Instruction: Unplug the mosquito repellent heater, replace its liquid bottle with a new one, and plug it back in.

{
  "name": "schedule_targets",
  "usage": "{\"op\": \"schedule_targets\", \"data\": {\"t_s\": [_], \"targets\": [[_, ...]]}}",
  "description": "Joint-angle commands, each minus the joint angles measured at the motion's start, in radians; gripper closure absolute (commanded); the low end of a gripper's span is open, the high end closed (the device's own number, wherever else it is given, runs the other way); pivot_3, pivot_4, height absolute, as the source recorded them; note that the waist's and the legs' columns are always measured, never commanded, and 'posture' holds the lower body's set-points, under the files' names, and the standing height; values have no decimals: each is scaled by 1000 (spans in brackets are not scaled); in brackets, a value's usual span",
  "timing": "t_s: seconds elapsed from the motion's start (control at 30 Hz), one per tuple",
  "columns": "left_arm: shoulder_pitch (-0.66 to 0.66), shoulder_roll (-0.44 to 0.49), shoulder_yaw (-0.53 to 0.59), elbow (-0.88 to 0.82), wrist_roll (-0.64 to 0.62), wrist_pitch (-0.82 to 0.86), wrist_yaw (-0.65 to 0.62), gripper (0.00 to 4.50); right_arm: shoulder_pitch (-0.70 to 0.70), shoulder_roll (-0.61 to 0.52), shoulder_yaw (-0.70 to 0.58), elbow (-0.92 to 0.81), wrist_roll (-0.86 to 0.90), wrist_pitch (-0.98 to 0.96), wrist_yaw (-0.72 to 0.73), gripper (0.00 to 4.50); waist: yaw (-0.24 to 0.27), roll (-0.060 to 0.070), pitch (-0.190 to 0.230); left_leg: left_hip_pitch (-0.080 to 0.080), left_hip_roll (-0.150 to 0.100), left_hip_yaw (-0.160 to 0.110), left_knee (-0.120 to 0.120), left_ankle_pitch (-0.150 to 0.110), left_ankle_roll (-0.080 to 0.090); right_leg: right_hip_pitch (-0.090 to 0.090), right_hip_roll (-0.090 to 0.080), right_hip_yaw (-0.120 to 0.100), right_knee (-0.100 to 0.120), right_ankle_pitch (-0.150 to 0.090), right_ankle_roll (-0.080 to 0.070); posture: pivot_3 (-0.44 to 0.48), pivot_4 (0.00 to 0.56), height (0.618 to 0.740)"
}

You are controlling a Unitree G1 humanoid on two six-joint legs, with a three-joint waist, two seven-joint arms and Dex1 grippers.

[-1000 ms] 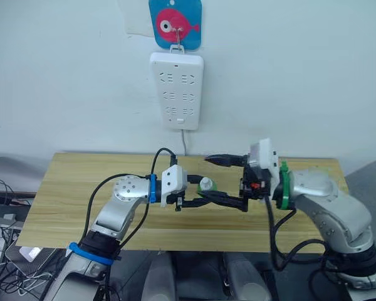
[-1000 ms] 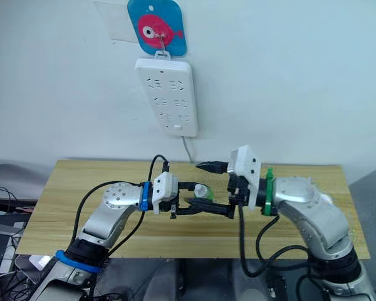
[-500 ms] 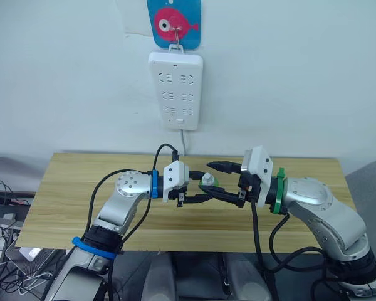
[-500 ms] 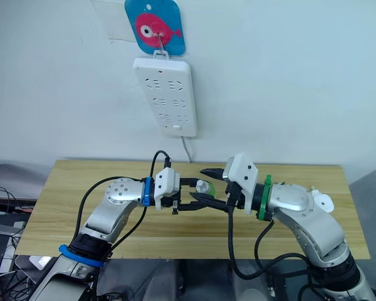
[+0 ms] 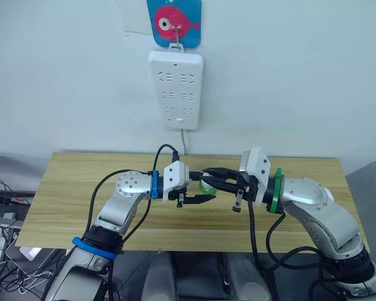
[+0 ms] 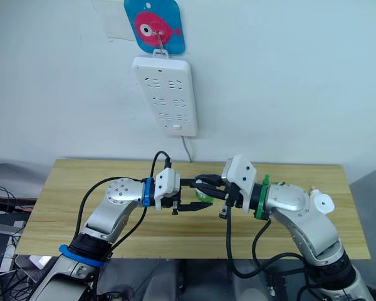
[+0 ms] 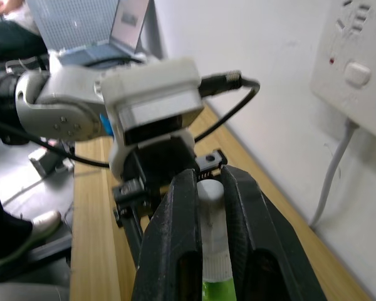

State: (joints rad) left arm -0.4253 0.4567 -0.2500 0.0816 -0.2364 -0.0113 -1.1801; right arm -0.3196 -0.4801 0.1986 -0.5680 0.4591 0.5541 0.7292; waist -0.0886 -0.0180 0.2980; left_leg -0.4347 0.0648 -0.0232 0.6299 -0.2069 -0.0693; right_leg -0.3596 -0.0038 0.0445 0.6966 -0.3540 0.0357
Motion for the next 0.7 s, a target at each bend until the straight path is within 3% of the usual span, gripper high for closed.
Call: {"op": "schedule_targets", "data": {"t_s": [0.03, 0.23, 0.37, 0.5, 0.7], "targets": [[-3, 6, 9, -13, -8, -20, -10, 2296, -55, 27, -103, -76, 111, 14, -27, 4325, 0, 0, 2, 0, 0, 0, 0, 0, 0, 0, 0, 0, 0, 0, 0, -208, 331, 740], [16, 30, 26, 22, -2, -38, -14, 2296, -156, 77, -278, -121, 278, 184, -268, 4325, -1, 0, 13, 0, 0, 0, 0, 0, 0, 0, 0, 0, 0, 0, 0, -216, 332, 740], [46, 45, 34, 7, -4, -36, 1, 2296, 18, 55, -224, -71, 81, 150, -376, 4325, 3, -1, 13, 0, 0, 0, -3, 0, 0, 0, 0, 0, -3, 0, 0, -217, 322, 740], [70, 51, 38, -40, -10, -11, 19, 2296, 182, 104, -168, 126, -145, -55, -479, 4325, 1, -1, 13, -4, 0, 1, -4, 0, -1, -4, -1, 2, -3, 0, 1, -203, 315, 740], [93, 65, 41, -87, -17, 16, 26, 2296, 202, 199, -157, 356, -256, -247, -519, 4325, -13, -1, 13, -4, 0, 3, -3, 2, -3, -8, 0, 6, 3, 0, 1, -194, 312, 740]]}}
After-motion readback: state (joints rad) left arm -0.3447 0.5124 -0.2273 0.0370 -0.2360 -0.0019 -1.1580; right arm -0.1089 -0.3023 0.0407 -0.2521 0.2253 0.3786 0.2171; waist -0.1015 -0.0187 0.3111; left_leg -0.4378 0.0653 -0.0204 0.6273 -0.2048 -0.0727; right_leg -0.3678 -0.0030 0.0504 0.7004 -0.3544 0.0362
